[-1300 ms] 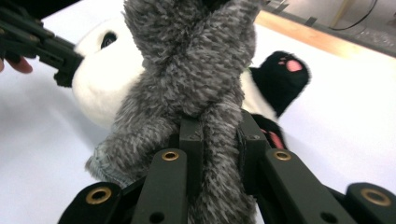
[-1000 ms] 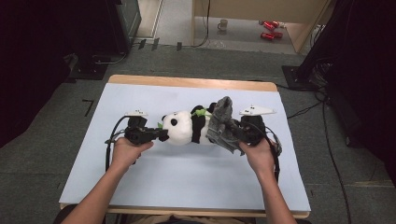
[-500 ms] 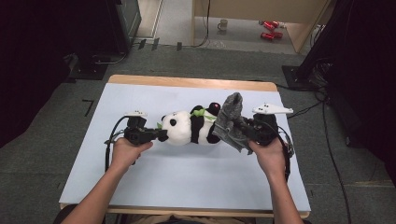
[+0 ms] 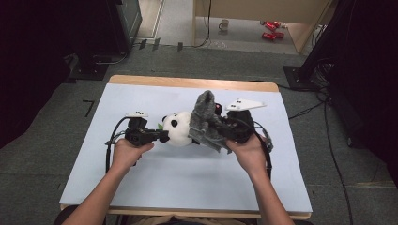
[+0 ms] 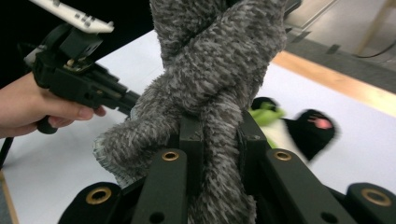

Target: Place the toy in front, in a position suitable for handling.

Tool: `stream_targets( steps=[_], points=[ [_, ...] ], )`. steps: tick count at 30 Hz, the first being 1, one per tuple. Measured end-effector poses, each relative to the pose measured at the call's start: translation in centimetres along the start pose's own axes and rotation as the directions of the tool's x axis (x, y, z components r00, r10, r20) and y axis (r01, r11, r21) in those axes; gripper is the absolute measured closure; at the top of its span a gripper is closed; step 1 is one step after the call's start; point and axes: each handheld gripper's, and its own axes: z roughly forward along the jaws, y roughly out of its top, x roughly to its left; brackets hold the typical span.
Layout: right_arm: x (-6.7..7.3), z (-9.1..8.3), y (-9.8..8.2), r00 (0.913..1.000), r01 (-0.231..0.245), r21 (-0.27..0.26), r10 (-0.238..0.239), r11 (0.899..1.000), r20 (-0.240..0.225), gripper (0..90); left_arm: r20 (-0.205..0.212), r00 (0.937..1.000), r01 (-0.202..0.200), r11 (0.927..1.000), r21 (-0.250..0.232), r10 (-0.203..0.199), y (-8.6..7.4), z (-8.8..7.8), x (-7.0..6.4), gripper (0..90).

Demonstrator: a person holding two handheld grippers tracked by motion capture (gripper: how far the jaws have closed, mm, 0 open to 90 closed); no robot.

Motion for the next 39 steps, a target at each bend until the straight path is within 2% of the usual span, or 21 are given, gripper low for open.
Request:
stream_targets(
  steps=[2,4,5,6,8,9,10,12,14,18,20,21,22,27,35,37,38,39],
  points=[
    [0.8,1.9,0.1,0.9997,0.012,0.022,-0.012,1.000,-0.022,77.5,0.001,1.0000,0.000,1.0000,0.000,0.000,0.0,0.0,0.0,82.7],
    [1.0,2.4,0.1,0.9996,0.009,0.028,-0.008,1.000,-0.028,77.4,0.000,1.0000,-0.002,1.0000,0.001,0.002,0.0,0.0,-0.1,82.7],
    [1.4,3.7,0.1,0.9988,0.018,0.036,-0.016,0.999,-0.046,77.5,0.000,1.0000,-0.003,1.0000,-0.001,0.003,0.0,0.0,-0.1,82.6],
    [1.4,3.7,0.1,0.9988,0.018,0.036,-0.016,0.999,-0.046,77.5,-0.001,1.0000,-0.005,1.0000,0.000,0.005,0.0,0.0,-0.1,82.6],
    [2.2,5.3,0.1,0.9978,0.017,0.054,-0.014,0.998,-0.065,77.5,-0.002,1.0000,-0.008,1.0000,0.001,0.008,0.0,0.0,-0.2,82.6],
    [2.2,5.3,0.1,0.9978,0.017,0.054,-0.014,0.998,-0.065,77.5,-0.003,1.0000,-0.009,1.0000,0.002,0.009,0.0,0.0,-0.2,82.6],
    [2.5,6.3,0.0,0.9969,0.008,0.062,-0.003,0.998,-0.078,77.4,-0.004,0.9999,-0.010,0.9999,0.002,0.010,0.0,0.0,-0.2,82.6],
    [2.7,6.8,0.0,0.9967,0.013,0.066,-0.008,0.998,-0.080,77.4,-0.005,0.9999,-0.011,0.9999,0.003,0.011,0.0,0.0,-0.2,82.6],
    [3.2,8.0,-0.3,0.9955,0.015,0.085,-0.007,0.996,-0.095,77.4,-0.006,0.9999,-0.013,0.9999,0.004,0.013,-0.1,0.0,-0.2,82.5],
    [3.6,9.4,-0.8,0.9951,0.021,0.109,-0.010,0.994,-0.098,77.4,-0.006,0.9999,-0.009,1.0000,-0.001,0.009,-0.1,0.0,-0.3,82.5],
    [3.6,10.0,-1.2,0.9967,0.022,0.126,-0.012,0.992,-0.081,77.5,-0.016,0.9998,-0.015,0.9998,0.011,0.015,-0.1,0.0,-0.3,82.5],
    [3.6,10.0,-1.2,0.9967,0.022,0.126,-0.012,0.992,-0.081,77.5,-0.016,0.9998,-0.015,0.9998,0.011,0.015,-0.1,0.0,-0.3,82.5],
    [3.2,10.2,-1.6,0.9953,0.003,0.114,0.008,0.994,-0.097,77.4,-0.016,0.9998,-0.011,0.9999,0.013,0.011,-0.2,0.0,-0.1,82.4],
    [3.1,10.2,-2.0,0.9960,0.013,0.108,-0.003,0.994,-0.089,77.4,-0.014,0.9998,-0.016,0.9998,0.012,0.016,-0.2,0.0,-0.2,82.3],
    [2.2,8.9,-2.5,0.9992,0.017,0.120,-0.012,0.993,-0.039,77.3,-0.024,0.9995,-0.020,0.9996,0.017,0.020,-0.2,0.1,-0.1,82.3],
    [1.7,8.4,-2.8,0.9998,0.004,0.126,-0.001,0.992,-0.020,77.2,-0.026,0.9994,-0.021,0.9996,0.018,0.021,-0.2,0.1,0.0,82.3],
    [1.1,7.9,-3.1,1.0000,-0.007,0.137,0.007,0.991,0.005,77.3,-0.024,0.9995,-0.020,0.9996,0.019,0.021,-0.2,0.0,0.1,82.3],
    [1.1,7.9,-3.1,1.0000,-0.007,0.137,0.007,0.991,0.005,77.3,-0.024,0.9995,-0.020,0.9996,0.019,0.021,-0.2,0.0,0.1,82.3]
  ],
)
